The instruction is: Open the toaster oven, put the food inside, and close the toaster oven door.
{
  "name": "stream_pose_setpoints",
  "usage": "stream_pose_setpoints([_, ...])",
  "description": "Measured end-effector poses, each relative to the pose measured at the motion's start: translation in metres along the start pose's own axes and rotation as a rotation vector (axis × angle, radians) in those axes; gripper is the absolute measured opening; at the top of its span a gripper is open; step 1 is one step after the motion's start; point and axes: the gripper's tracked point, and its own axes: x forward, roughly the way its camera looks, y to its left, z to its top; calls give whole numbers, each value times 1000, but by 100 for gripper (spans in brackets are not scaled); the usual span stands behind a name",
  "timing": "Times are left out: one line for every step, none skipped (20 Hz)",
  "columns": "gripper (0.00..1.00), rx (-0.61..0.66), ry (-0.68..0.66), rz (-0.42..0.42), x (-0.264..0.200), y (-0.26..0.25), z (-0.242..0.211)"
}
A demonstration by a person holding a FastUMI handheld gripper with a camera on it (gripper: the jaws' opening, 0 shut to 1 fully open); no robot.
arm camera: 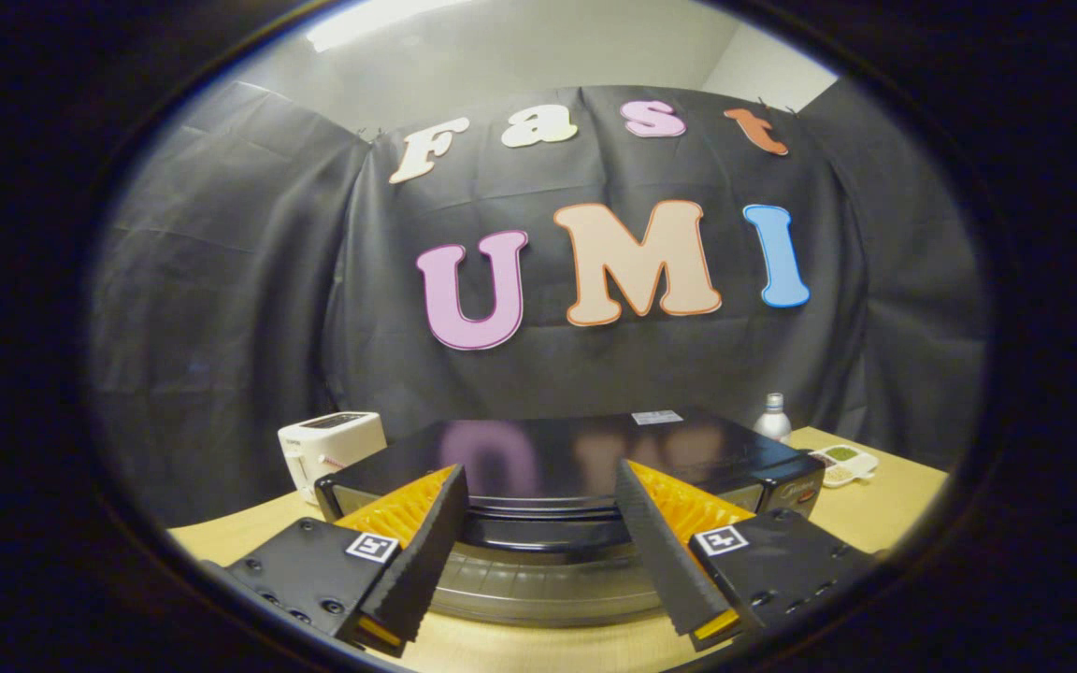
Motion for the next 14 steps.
stream_pose_setpoints([99, 3, -13, -3, -1, 0, 1])
stream_pose_setpoints([99, 3, -22, -4, -4, 0, 0])
stream_pose_setpoints([99, 3, -23, -5, -4, 1, 0])
stream_pose_setpoints([99, 4, -20, -5, -8, 1, -2])
stream_pose_setpoints([99, 7, -18, -5, -12, 1, -2])
stream_pose_setpoints([99, 9, -15, -4, -18, 1, -3])
stream_pose_setpoints([99, 11, -12, -4, -23, 1, -3])
stream_pose_setpoints([99, 11, -8, -3, -28, 0, -4])
stream_pose_setpoints([99, 7, -6, -2, -35, 0, -5])
stream_pose_setpoints([99, -2, -6, 2, -42, 1, -7])
stream_pose_setpoints([99, -6, -5, 6, -48, 1, -8])
stream_pose_setpoints([99, -6, 0, 10, -52, 1, -9])
stream_pose_setpoints([99, -6, 9, 15, -58, 1, -11])
stream_pose_setpoints([99, -7, 22, 21, -63, 1, -14])
